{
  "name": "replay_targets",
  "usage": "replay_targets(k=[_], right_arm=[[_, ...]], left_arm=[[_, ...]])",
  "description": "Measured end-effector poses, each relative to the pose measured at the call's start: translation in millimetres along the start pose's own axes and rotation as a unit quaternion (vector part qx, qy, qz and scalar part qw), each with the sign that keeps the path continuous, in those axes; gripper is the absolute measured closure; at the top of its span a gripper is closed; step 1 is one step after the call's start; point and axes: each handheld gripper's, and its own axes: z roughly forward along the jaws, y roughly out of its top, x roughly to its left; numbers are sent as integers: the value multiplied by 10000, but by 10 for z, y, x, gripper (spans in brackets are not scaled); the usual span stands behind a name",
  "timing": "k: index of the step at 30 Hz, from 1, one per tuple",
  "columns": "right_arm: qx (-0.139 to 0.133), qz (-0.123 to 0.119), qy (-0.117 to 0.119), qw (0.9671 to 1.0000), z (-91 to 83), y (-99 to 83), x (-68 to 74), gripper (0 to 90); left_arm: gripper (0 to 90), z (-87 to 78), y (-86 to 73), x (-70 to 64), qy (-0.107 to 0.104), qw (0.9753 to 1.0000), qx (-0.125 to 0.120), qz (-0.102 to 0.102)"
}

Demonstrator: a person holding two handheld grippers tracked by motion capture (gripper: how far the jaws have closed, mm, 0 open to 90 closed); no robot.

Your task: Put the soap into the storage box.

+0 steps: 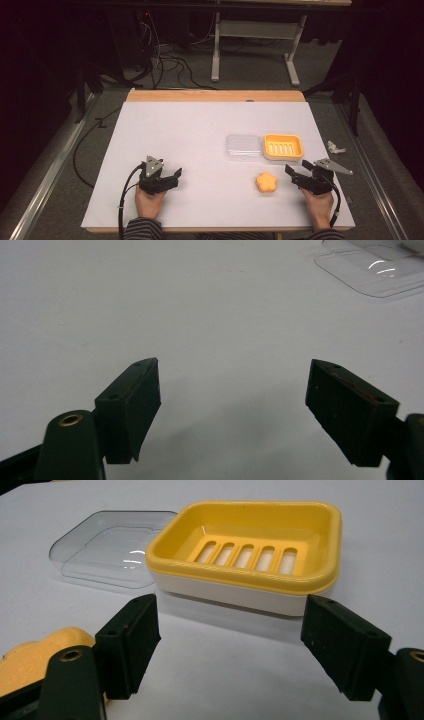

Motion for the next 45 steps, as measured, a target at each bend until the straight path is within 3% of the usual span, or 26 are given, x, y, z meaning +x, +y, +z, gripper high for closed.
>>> replay_targets(k=[6,18,22,33,38,45], right_arm=[[-41,113,31,9999,-55,25,-3,214],[-163,-23,98,9998,-170,88,93,170],[-63,-150,74,9998,-215,110,150,165],[199,-138,84,9997,-286,107,193,176],[506,-379,195,9978,-308,95,238,198],[634,-500,389,9960,-329,69,299,218]], left_arm=[[226,-2,0,2,2,10000,5,22],[227,0,-2,1,13,10000,3,32],[227,-2,-1,1,8,10000,3,30],[226,0,0,0,-1,10000,-1,3],[227,2,1,-1,-2,10000,-9,-24],[227,0,1,1,-11,10000,6,-16]])
